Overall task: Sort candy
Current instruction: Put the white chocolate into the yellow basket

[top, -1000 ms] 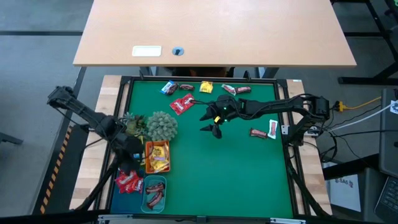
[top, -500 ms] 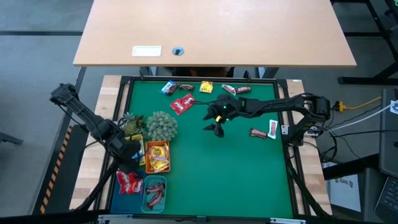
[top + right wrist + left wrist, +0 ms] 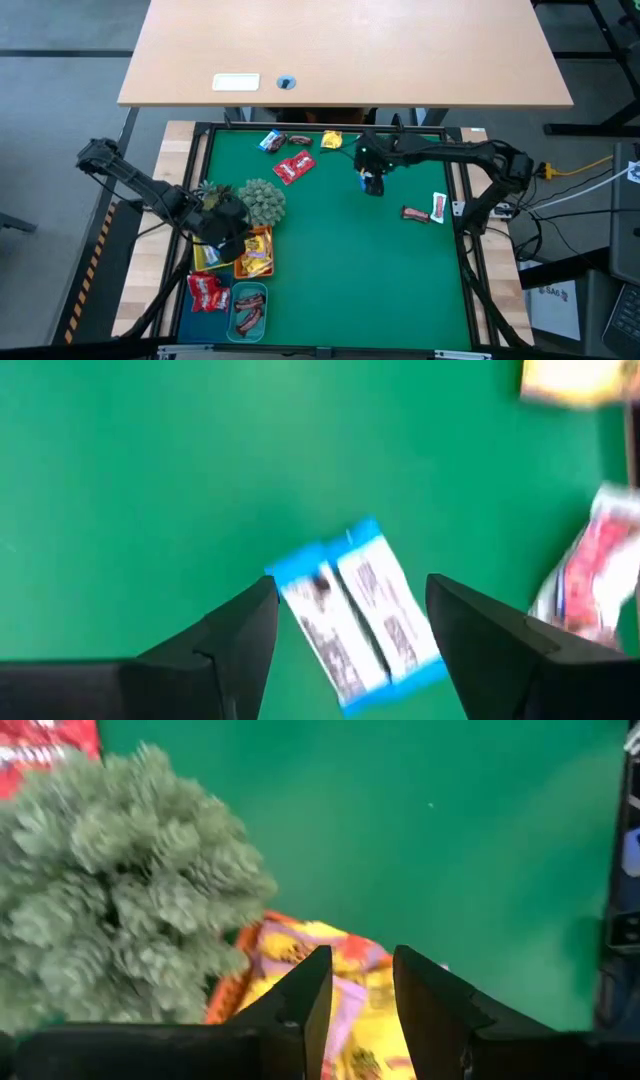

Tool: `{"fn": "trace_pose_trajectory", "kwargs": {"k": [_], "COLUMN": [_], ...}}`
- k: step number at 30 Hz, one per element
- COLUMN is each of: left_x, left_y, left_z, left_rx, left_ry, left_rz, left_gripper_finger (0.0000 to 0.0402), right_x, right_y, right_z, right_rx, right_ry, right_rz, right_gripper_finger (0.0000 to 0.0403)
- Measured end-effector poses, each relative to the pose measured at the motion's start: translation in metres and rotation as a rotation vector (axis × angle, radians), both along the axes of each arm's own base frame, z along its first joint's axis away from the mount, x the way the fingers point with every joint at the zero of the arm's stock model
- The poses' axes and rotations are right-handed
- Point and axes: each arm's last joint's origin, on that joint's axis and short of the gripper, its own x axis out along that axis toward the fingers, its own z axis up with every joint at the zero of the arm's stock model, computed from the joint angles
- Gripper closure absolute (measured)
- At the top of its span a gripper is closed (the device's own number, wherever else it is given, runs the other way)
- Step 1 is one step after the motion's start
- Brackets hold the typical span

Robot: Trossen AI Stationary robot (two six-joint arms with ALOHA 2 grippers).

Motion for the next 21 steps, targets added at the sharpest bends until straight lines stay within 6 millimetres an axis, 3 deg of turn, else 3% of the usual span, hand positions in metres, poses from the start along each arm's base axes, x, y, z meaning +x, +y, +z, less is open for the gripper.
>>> {"fn": "trace_pose_trajectory", "kwargs": {"k": [4, 8, 21], "left_x": [0.003, 0.006, 0.011], "left_y": [0.008, 0.014, 0.024], "left_z": [0.0, 0.0, 0.002], "left_rx": [0.05, 0.076, 0.123], "left_ry": [0.004, 0.003, -0.009], "left_rz": [-0.005, 0.014, 0.023], "left_gripper_finger": [0.0298, 0.0298, 0.0298], "right_x": [-0.008, -0.014, -0.023], "right_y": [-0.01, -0.007, -0.004], "right_z": [-0.006, -0.02, -0.046], "right_rx": [0.051, 0.141, 0.069], "right_ry": [0.032, 0.05, 0.062], "right_rz": [-0.03, 0.012, 0.046], "right_gripper_finger": [0.015, 0.015, 0.015]}}
